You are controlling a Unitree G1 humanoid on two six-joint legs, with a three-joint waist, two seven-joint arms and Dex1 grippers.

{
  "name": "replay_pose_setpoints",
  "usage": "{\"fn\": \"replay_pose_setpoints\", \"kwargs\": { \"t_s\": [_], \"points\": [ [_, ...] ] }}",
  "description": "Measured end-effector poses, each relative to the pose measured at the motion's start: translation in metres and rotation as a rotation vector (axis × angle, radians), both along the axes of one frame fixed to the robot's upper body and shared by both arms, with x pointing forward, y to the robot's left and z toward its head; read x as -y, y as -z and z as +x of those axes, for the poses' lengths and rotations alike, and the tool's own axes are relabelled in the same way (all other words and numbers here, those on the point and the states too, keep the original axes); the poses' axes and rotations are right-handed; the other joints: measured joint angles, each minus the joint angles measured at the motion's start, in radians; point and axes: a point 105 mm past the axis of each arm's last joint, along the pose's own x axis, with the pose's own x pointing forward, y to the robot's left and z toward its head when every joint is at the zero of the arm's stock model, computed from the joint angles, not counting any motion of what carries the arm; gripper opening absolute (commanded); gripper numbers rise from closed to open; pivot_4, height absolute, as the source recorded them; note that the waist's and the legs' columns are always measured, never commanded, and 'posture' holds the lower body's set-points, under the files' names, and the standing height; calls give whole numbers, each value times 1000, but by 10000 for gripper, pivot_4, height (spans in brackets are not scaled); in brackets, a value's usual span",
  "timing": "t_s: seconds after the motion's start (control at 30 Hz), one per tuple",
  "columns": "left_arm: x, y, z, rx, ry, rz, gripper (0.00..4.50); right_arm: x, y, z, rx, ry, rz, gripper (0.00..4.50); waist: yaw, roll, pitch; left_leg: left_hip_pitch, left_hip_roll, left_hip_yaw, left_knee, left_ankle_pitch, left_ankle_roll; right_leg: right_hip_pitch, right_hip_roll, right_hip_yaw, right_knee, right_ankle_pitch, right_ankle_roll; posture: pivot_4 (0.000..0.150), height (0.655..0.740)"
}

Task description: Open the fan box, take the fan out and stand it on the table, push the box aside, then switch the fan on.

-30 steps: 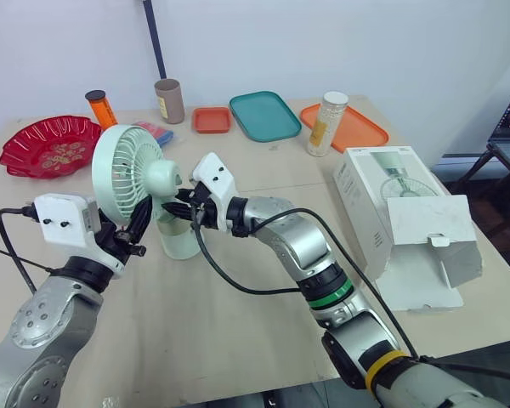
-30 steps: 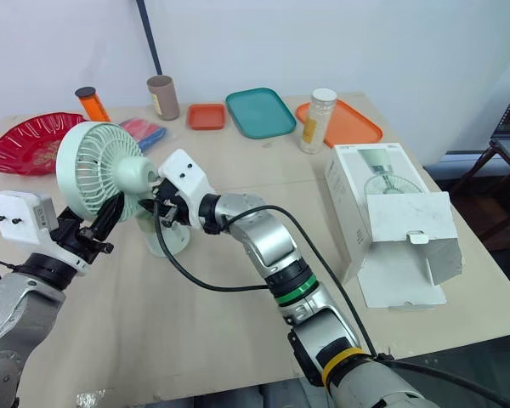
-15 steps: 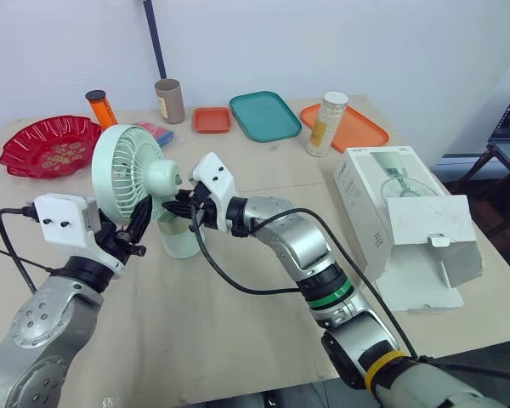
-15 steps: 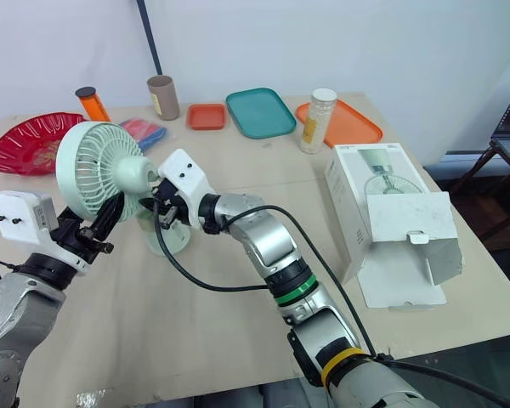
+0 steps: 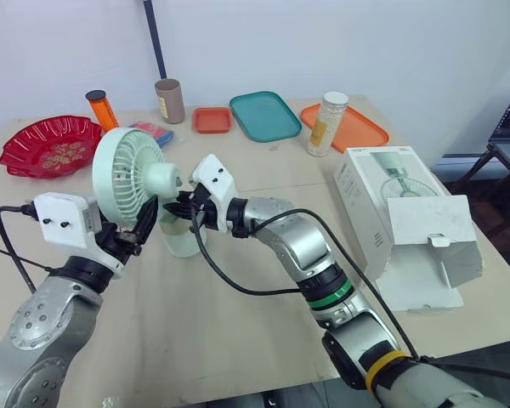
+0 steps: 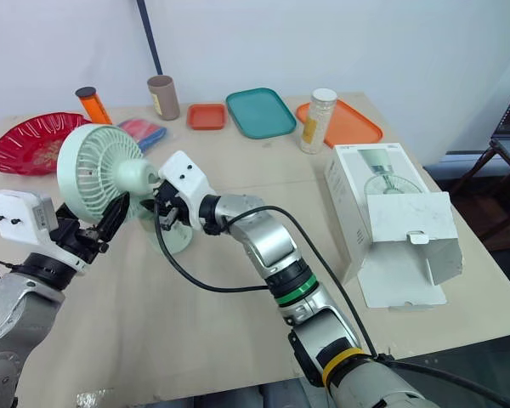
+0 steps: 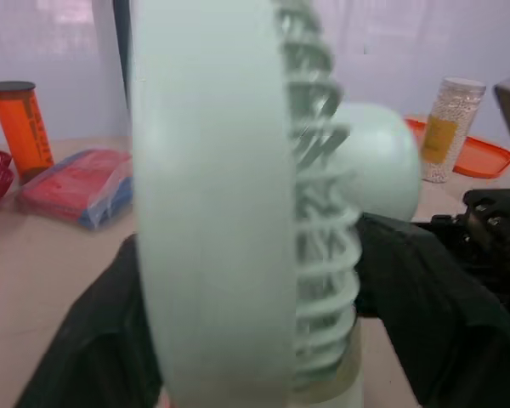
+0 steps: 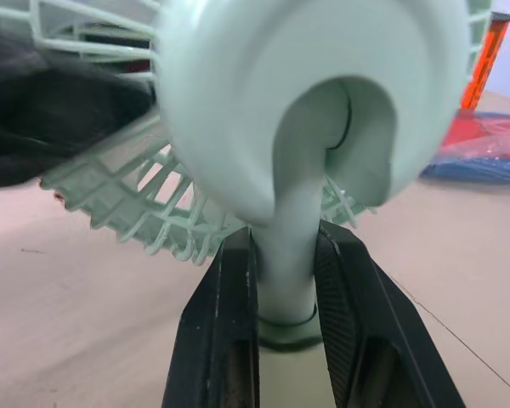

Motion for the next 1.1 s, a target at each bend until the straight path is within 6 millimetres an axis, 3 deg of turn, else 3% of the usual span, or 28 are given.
{"fn": "replay_pose_setpoints", "kwargs": {
  "t_s": [0.33, 0.53, 0.93, 1.03, 1.1],
  "points": [
    [-7, 2, -4, -4, -37, 14, 44111, -1, 0, -2, 0, -14, -3, 3408, -1, 0, 0, 0, 0, 0, 0, 0, 0, 0, 0, 0, 0, 0, 0, 1500, 7400],
    [-25, 7, -21, -38, -69, -7, 44111, -1, 1, -2, -1, -17, -3, 3408, -1, 0, 0, 0, 0, 0, 0, 0, 0, 0, 0, 0, 0, 0, 0, 1500, 7400],
    [-24, -5, -41, -34, 46, -22, 44111, 0, 1, -2, -1, -19, -5, 3408, -1, 0, 0, 0, 0, 0, 0, 0, 0, 0, 0, 0, 0, 0, 0, 1500, 7400],
    [-23, -3, -46, -58, 62, -14, 44111, 0, 1, -2, -1, -20, -5, 3408, -1, 0, 0, 1, 0, 1, 0, 0, 0, 0, 0, 0, 0, 0, 0, 1500, 7400],
    [-34, 8, -55, -117, 16, -9, 44111, 0, 1, -2, -2, -18, -5, 3408, -2, 0, 0, 1, 0, 1, 0, 0, 0, 0, 0, 0, 0, 0, 0, 1500, 7400]
  ]
}}
